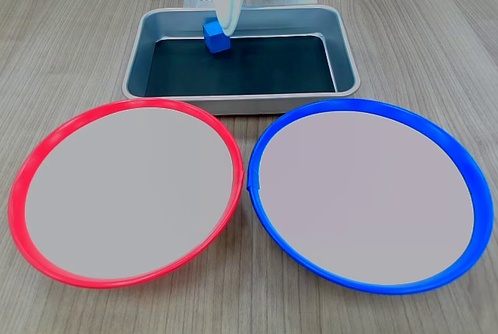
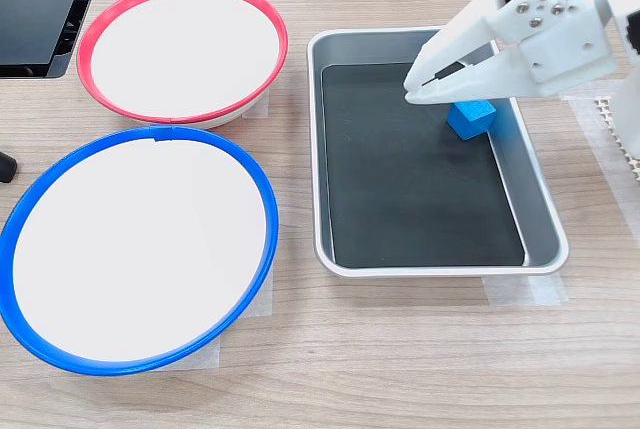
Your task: Move a blue block from tray to blue dish
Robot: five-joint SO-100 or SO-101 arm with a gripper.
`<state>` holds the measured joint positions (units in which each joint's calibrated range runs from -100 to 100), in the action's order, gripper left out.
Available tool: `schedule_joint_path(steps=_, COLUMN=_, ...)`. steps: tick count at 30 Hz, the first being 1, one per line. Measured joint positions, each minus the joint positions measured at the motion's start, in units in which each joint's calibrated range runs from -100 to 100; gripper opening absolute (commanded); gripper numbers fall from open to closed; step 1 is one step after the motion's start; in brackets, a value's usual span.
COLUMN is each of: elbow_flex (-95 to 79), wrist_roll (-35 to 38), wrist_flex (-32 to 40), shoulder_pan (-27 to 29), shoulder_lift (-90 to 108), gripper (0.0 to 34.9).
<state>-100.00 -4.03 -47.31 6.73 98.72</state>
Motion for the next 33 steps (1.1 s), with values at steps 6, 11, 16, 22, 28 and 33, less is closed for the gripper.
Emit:
schedule_joint_path(steps=6, elbow_flex=0.0, wrist_roll=0.0, wrist_flex=0.0, shoulder_pan=0.0, shoulder_lift=0.0, gripper=0.4)
schedule_joint_path(steps=11, elbow_flex=0.0, wrist_roll=0.0, wrist_flex=0.0, shoulder_pan=0.0, shoulder_lift=0.0, gripper=0.3)
schedule_joint_path(steps=16, elbow_flex=0.5, wrist_roll=1.8, wrist_flex=-1.6, shoulder_pan=-3.7, shoulder_lift=-0.1, gripper=0.2)
schedule_joint_path(steps=22, elbow_flex=16.0, wrist_roll=12.2, wrist_flex=-11.7, shoulder_pan=-1.7, shoulder_lift=-15.9, gripper=0.2)
schedule_joint_path(steps=28, elbow_flex=35.9, wrist_roll=19.9, wrist_flex=-26.3, shoulder_pan=4.5, shoulder_lift=-36.4, gripper=11.2)
schedule_joint_path(steps=33, elbow_flex=37.6, wrist_roll=26.1, wrist_flex=-27.0, shoulder_pan=8.0, shoulder_lift=-46.0, gripper=19.4)
